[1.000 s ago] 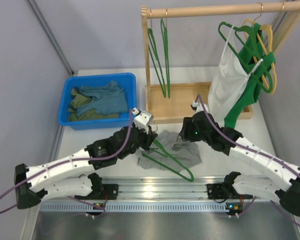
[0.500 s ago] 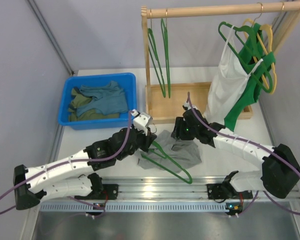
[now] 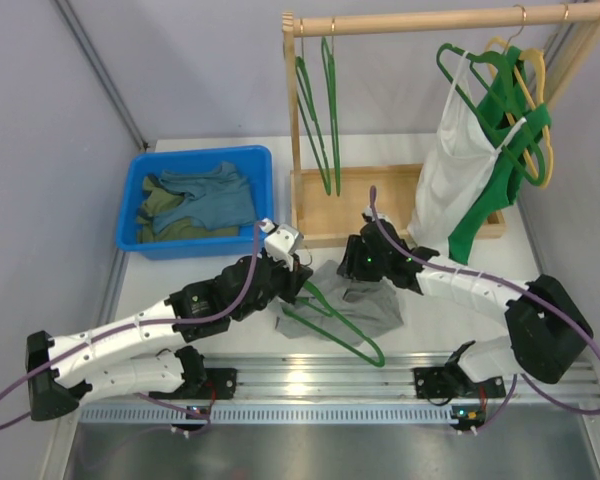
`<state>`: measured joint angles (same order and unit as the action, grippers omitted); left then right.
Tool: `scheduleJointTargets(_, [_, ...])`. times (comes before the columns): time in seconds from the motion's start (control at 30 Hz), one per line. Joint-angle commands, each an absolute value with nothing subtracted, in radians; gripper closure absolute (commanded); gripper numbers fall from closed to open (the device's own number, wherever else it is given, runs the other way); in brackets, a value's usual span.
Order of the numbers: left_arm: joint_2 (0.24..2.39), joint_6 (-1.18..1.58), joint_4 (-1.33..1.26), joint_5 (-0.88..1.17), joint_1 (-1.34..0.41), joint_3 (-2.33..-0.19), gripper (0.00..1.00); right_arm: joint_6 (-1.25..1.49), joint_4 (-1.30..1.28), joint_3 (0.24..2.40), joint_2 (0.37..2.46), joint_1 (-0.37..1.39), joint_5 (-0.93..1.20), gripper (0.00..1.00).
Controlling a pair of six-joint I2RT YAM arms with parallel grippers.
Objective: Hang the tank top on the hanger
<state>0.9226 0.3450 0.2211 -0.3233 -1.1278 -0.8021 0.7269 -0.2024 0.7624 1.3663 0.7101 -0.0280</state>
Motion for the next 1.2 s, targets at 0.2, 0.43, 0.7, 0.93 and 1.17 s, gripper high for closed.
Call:
scheduleJointTargets(0.2, [0.890,0.356,0.152,-0.393,-1.129,-0.816,1.00,0.778,-0.083,0.715,1.368,0.699,-0.035,0.86])
scheduleJointTargets(0.43, [0.865,0.400,0.172,-0.531,-1.129,-0.822,1.00,0.772,-0.123,0.646,1.151,0.699,-0.069,1.00])
scheduleJointTargets(0.7, [0.858,0.500,0.212,-0.762,-1.127,-0.836,1.00,0.759,-0.193,0.589,0.876,0.698,-0.069,1.00])
scheduleJointTargets(0.93, [0.802,0.566,0.192,-0.876,-1.129,-0.802,1.00,0.742,-0.276,0.561,0.747,0.699,-0.097,1.00])
scheduleJointTargets(1.17, [0.775,0.575,0.219,-0.934,-1.127,-0.793,1.00,0.739,-0.305,0.538,0.673,0.698,-0.115,1.00])
